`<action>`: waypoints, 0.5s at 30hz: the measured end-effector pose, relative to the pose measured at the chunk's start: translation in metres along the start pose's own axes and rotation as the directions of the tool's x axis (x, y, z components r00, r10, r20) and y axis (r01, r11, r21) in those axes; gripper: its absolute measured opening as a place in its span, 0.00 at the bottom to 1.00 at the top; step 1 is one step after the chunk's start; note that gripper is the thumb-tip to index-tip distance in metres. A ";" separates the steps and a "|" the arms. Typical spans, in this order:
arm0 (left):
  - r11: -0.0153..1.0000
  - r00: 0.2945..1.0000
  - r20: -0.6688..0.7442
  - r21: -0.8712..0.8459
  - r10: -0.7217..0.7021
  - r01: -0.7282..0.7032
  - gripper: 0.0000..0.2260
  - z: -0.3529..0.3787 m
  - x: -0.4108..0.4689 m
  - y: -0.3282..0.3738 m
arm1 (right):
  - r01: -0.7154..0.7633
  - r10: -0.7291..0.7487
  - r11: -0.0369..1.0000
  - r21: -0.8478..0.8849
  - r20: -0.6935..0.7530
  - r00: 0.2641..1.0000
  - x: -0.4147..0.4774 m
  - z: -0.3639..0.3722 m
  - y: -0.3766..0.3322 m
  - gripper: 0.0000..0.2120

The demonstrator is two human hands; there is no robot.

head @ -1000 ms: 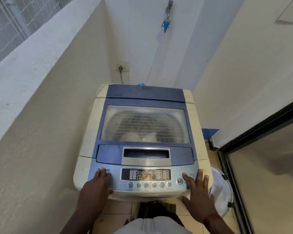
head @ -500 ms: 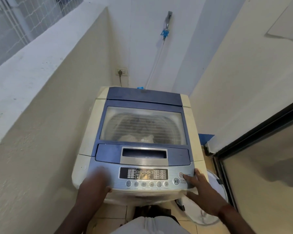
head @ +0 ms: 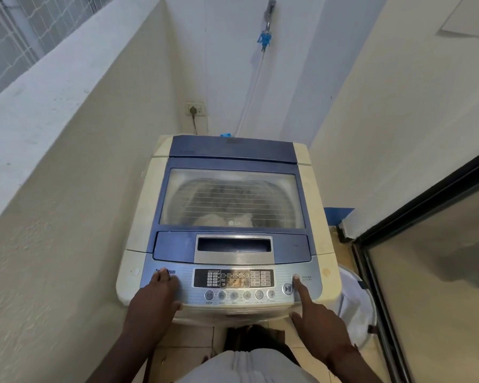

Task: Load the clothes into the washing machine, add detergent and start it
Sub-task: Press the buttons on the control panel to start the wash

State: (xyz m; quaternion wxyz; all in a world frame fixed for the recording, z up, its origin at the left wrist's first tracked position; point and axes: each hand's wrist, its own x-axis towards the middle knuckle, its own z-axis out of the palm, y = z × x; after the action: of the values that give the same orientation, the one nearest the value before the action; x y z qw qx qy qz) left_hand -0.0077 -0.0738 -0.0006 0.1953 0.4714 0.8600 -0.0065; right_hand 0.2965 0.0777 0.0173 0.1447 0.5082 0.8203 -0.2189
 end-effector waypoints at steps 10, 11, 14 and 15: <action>1.000 1.000 0.003 0.016 -0.002 0.002 0.17 -0.001 0.000 0.002 | 0.002 0.000 0.997 -0.077 0.030 1.000 0.009 -0.006 0.014 0.41; 1.000 1.000 0.004 0.017 -0.001 0.001 0.17 -0.001 0.000 0.003 | 0.000 0.006 0.995 -0.103 0.060 0.998 0.011 -0.007 0.014 0.42; 1.000 1.000 -0.002 0.017 0.007 -0.007 0.16 -0.004 0.000 0.003 | -0.009 -0.015 0.997 0.073 0.322 0.947 0.015 -0.025 0.017 0.45; 1.000 1.000 -0.005 0.017 0.007 -0.007 0.16 -0.005 0.000 0.003 | -0.079 -0.046 0.956 0.282 0.411 0.910 0.014 -0.036 0.016 0.43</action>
State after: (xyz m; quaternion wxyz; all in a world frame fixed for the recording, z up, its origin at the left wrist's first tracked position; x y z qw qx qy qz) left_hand -0.0066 -0.0712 0.0044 0.1891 0.4760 0.8588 -0.0119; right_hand 0.3042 0.1132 0.0381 0.2402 0.4731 0.7252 -0.4389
